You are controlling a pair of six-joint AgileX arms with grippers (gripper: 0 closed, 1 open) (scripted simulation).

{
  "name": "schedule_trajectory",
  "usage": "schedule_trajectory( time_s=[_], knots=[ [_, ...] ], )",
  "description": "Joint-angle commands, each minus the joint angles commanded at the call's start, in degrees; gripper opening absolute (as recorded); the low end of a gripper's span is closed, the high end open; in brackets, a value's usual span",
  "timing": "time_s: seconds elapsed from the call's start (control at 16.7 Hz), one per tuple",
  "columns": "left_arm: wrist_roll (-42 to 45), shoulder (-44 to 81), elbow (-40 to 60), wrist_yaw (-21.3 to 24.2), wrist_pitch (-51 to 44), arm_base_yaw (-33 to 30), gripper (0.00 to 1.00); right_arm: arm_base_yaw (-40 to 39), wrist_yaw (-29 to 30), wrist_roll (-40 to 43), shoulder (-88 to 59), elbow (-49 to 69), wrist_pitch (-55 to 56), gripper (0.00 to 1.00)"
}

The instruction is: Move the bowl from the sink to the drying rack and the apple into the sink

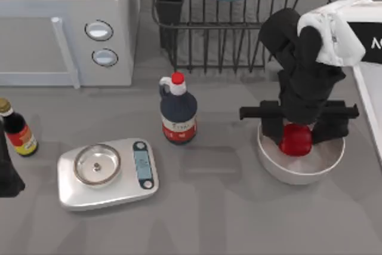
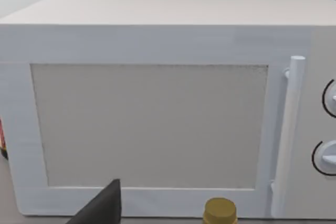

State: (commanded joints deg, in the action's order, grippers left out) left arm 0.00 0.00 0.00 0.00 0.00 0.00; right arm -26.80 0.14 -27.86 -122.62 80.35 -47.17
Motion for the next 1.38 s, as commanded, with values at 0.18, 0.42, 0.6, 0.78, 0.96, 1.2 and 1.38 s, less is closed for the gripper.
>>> schedule_trajectory(
  time_s=[0.18, 0.42, 0.6, 0.78, 0.96, 1.2, 1.38],
  knots=[
    [0.0, 0.0, 0.0, 0.0, 0.0, 0.0, 1.00, -0.1, 0.0, -0.1, -0.9, -1.3, 1.7, 1.00],
    [0.0, 0.0, 0.0, 0.0, 0.0, 0.0, 1.00, -0.1, 0.0, -0.1, -0.9, -1.3, 1.7, 0.85],
    [0.0, 0.0, 0.0, 0.0, 0.0, 0.0, 1.00, -0.1, 0.0, -0.1, -0.9, -1.3, 1.7, 0.62],
    [0.0, 0.0, 0.0, 0.0, 0.0, 0.0, 1.00, -0.1, 0.0, -0.1, -0.9, -1.3, 1.7, 0.40],
    [0.0, 0.0, 0.0, 0.0, 0.0, 0.0, 1.00, -0.1, 0.0, -0.1, -0.9, -1.3, 1.7, 0.17],
    [0.0, 0.0, 0.0, 0.0, 0.0, 0.0, 1.00, -0.1, 0.0, -0.1, -0.9, -1.3, 1.7, 0.00],
    [0.0, 0.0, 0.0, 0.0, 0.0, 0.0, 1.00, -0.1, 0.0, -0.1, -0.9, -1.3, 1.7, 0.00]
  ],
)
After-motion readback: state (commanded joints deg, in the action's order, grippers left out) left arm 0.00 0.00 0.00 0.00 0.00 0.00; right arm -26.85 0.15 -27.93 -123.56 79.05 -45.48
